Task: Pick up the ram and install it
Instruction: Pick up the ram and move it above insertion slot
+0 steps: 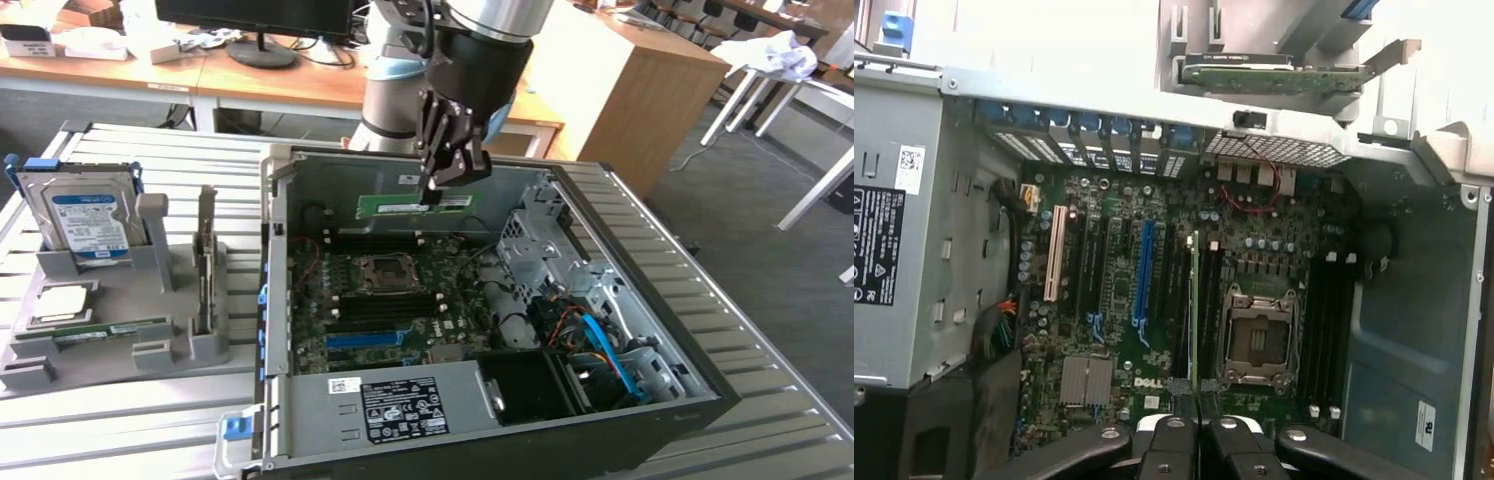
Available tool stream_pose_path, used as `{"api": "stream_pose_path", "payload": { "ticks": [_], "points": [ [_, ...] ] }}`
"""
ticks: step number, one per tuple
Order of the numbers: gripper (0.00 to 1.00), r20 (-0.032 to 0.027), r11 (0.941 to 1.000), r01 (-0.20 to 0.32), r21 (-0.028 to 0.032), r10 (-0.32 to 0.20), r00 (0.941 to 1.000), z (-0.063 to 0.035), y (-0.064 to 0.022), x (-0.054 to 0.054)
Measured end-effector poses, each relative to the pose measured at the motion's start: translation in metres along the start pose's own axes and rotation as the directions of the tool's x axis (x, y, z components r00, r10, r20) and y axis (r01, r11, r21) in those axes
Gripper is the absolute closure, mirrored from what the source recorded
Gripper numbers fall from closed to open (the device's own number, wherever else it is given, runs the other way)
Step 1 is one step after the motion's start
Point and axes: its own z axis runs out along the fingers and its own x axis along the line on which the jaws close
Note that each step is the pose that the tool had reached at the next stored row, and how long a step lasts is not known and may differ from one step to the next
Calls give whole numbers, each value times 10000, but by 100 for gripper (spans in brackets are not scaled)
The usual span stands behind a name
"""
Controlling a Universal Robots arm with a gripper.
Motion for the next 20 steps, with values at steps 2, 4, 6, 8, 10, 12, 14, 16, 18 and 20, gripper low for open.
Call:
{"api": "stream_pose_path", "payload": {
  "ticks": [2,4,6,8,10,12,14,16,18,20],
  "points": [
    [88,0,10000,1,-1,-1,10000,-1,-29,2],
    [88,0,10000,0,0,0,10000,-2,-63,5],
    [88,1,10000,1,0,-1,10000,-3,-119,7],
    [88,0,10000,0,0,0,10000,-5,-189,2],
    [88,0,10000,1,-1,-1,10000,-5,-228,-11],
    [88,0,10000,1,0,-1,10000,-3,-256,-40],
    [88,0,10000,1,0,-1,10000,-2,-284,-64],
    [88,0,10000,1,0,-1,10000,0,-310,-93],
    [88,0,10000,1,0,-1,10000,1,-332,-114],
    [88,-1,10000,0,0,0,10000,2,-364,-128]
  ]
}}
